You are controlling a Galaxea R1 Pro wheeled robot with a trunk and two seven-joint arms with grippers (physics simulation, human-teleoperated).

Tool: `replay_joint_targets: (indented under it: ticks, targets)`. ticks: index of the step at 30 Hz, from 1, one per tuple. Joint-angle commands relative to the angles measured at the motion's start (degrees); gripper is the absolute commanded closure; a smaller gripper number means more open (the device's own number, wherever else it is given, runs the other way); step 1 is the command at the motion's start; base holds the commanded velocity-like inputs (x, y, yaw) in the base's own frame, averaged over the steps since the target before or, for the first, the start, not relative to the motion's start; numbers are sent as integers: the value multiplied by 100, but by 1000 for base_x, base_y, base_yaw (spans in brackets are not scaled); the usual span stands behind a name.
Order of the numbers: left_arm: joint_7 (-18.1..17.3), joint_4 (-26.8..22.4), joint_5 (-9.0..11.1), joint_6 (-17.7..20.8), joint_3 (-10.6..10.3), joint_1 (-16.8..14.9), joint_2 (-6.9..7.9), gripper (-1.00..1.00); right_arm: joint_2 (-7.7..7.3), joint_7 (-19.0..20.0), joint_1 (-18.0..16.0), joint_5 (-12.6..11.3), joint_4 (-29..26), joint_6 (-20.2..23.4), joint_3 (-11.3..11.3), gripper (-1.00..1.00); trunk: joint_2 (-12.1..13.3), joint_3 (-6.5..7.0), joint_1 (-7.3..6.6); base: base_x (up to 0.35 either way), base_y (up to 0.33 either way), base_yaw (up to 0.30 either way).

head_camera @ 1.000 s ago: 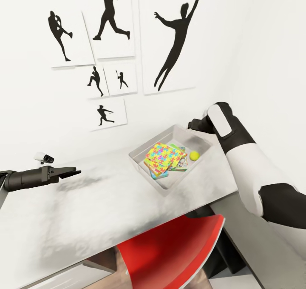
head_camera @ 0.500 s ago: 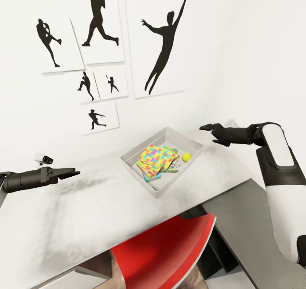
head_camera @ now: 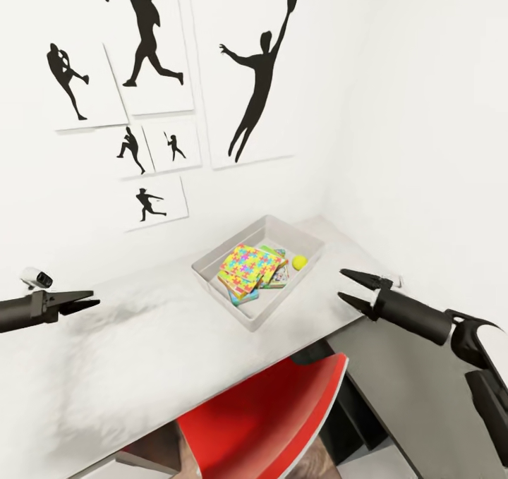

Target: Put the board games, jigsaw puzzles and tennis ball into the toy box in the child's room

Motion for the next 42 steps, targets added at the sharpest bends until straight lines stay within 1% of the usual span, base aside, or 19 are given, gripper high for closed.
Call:
replay_joint_targets:
  ticks: [1, 5, 6, 8, 9, 11, 12, 15, 18, 20, 23, 25, 26, 29, 31, 35, 37, 38, 42]
  targets:
    - [-23, 29, 2, 60, 28, 48, 12, -100, 1, 121, 96, 4, -4, 22, -64, -100, -10, -1, 4, 0, 0, -107]
    - [-23, 113, 7, 56, 243, 454, 35, -100, 17, 1044, 848, 279, -10, 22, -360, -100, -10, 35, 4, 0, 0, -105]
    - [-23, 116, 8, 56, 255, 485, 35, -100, 19, 1164, 935, 312, -10, 22, -386, -100, -10, 44, 4, 0, 0, -85]
    - [-23, 118, 6, 51, 280, 562, 12, -100, 40, 1668, 1299, 465, -11, 22, -495, -100, -10, 62, 4, 0, 0, -45]
    - [-23, 116, 6, 49, 281, 573, 4, -100, 48, 1801, 1388, 511, -11, 22, -524, -100, -10, 71, 4, 0, 0, -28]
    - [-23, 118, 4, 48, 284, 619, -18, -100, 77, 2357, 1675, 736, -11, 22, -664, -100, -10, 89, 4, -14, 0, -15]
    - [-23, 119, 4, 47, 284, 640, -21, -100, 87, 2499, 1720, 802, -11, 22, -698, -100, -10, 98, 4, -66, 0, -9]
    - [-23, 73, 10, 46, 288, 788, -32, -100, 151, 3282, 1854, 1229, -11, 2, -862, -100, -10, 126, 4, -213, 0, -4]
    - [-23, -96, 60, 62, 299, 860, -35, -100, 183, 3783, 1889, 1648, -11, -142, -1010, -100, -10, 154, 4, -179, 0, -1]
    - [-23, -171, 84, 65, 295, 874, -36, -100, 197, 4037, 1902, 1813, -6, -362, -1036, -100, -10, 172, 4, -58, 0, 0]
    - [-23, -231, 102, 68, 287, 884, -41, -100, 276, 4309, 1916, 1888, -9, -560, -1029, -100, -10, 200, 4, -26, 0, 0]
    - [-23, -268, 106, 69, 285, 886, -44, -100, 443, 4514, 1931, 1978, -10, -699, -1037, -100, -10, 218, 4, -10, 0, 0]
    - [-23, -277, 106, 67, 285, 887, -44, -100, 476, 4547, 1932, 2013, -11, -723, -1042, -100, -10, 227, 4, -6, 0, 0]
    - [-23, -302, 108, 57, 292, 888, -38, -100, 575, 4660, 1939, 2340, -11, -830, -1074, -100, -10, 250, 4, -3, 0, 0]
    - [-23, -310, 108, 55, 284, 888, -41, -100, 592, 4765, 1942, 2444, -11, -867, -1110, -100, -10, 262, 4, -1, 0, 0]
    - [-23, -331, 109, 53, 281, 888, -44, -100, 606, 5200, 1945, 2604, -1, -943, -1275, -100, -10, 287, 4, 0, 0, 0]
    - [-23, -333, 109, 52, 283, 890, -45, -100, 608, 5342, 1953, 2779, 4, -1099, -1358, -100, -10, 302, 4, 0, 0, 0]
    - [-23, -332, 109, 50, 282, 893, -45, -100, 609, 5368, 1956, 2862, 5, -1156, -1375, -100, -10, 311, 4, 0, 0, 0]
    - [-23, -329, 109, 45, 278, 903, -45, -100, 617, 5451, 1962, 3019, 6, -1289, -1399, -100, -10, 346, 4, 0, 0, 0]
